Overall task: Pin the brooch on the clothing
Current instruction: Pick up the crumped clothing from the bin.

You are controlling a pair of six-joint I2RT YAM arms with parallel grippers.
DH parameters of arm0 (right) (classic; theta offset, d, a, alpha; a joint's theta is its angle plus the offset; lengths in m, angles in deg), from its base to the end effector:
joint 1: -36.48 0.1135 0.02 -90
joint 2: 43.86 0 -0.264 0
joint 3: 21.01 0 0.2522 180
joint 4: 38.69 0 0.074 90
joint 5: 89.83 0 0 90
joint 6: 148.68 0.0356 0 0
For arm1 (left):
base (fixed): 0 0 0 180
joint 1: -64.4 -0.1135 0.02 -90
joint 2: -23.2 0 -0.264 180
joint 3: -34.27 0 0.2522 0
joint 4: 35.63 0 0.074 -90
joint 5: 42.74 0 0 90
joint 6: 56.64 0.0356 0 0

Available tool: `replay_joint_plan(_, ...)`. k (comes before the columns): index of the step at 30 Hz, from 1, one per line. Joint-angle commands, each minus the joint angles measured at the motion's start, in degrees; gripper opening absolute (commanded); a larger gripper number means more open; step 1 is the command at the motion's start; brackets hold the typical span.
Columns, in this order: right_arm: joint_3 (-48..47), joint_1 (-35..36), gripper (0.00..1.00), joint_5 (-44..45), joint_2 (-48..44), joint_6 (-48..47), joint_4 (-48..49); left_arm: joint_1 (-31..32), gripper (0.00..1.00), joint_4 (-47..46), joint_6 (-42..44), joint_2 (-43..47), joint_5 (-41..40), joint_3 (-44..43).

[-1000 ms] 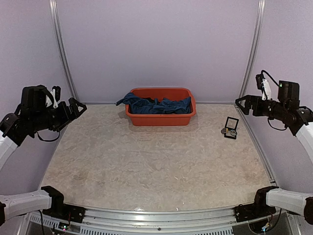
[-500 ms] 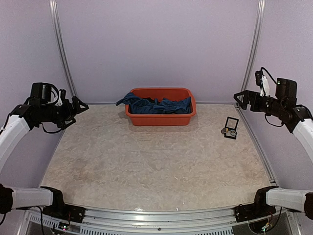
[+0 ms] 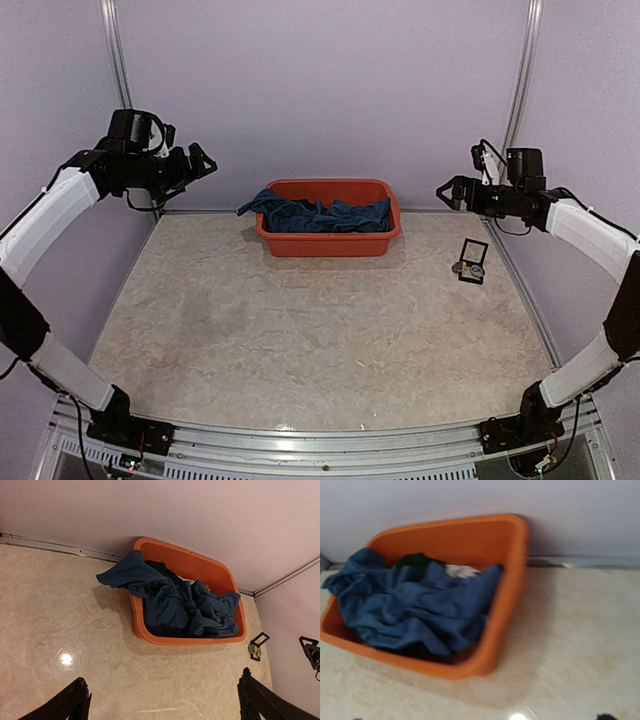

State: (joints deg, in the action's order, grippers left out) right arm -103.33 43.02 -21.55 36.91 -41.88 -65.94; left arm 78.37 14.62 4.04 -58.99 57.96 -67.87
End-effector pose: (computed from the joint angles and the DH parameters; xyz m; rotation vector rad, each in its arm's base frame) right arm 0.3226 0.0502 0.3345 -0.0622 2.0428 0.6392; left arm 0.3044 -0.0825 0.4061 -0.1729 2.1500 -0.6434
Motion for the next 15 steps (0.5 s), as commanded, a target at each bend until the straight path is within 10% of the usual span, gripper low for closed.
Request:
replay_joint_plan(1, -9.0, 5.7, 0.99, 1.5, 7.5, -2.0, 2.3, 3.5, 0.99, 2.3, 5.6, -11.9, -8.8, -7.4)
replay_joint_plan(15, -44.7, 19.3, 0.96, 9.1, 41.2, -17.8, -7.5, 9.5, 0.99, -4.6, 12.7, -35.9, -11.8, -22.6)
